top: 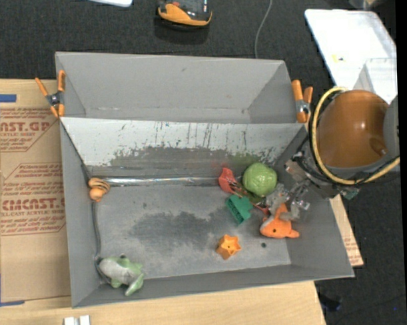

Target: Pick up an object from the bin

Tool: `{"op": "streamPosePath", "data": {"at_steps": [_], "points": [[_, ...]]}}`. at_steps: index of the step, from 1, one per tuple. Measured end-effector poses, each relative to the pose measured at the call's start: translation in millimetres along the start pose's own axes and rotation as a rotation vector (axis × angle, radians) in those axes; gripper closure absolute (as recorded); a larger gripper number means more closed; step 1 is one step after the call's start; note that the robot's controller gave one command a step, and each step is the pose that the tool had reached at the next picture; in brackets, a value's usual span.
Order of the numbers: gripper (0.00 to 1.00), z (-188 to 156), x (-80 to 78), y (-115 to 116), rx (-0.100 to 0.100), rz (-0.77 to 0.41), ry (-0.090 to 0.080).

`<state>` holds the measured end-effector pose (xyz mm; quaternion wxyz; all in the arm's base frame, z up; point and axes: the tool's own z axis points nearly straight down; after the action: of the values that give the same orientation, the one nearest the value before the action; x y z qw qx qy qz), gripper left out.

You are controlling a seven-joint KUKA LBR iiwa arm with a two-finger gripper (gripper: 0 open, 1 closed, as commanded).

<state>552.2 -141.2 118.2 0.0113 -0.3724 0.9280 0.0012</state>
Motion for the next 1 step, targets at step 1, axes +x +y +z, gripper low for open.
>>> {"op": "streamPosePath", "data": {"at_steps": [1], "points": [[1.0,42.0,11.0,25.1,0.009,0.045,-0.009]]}}
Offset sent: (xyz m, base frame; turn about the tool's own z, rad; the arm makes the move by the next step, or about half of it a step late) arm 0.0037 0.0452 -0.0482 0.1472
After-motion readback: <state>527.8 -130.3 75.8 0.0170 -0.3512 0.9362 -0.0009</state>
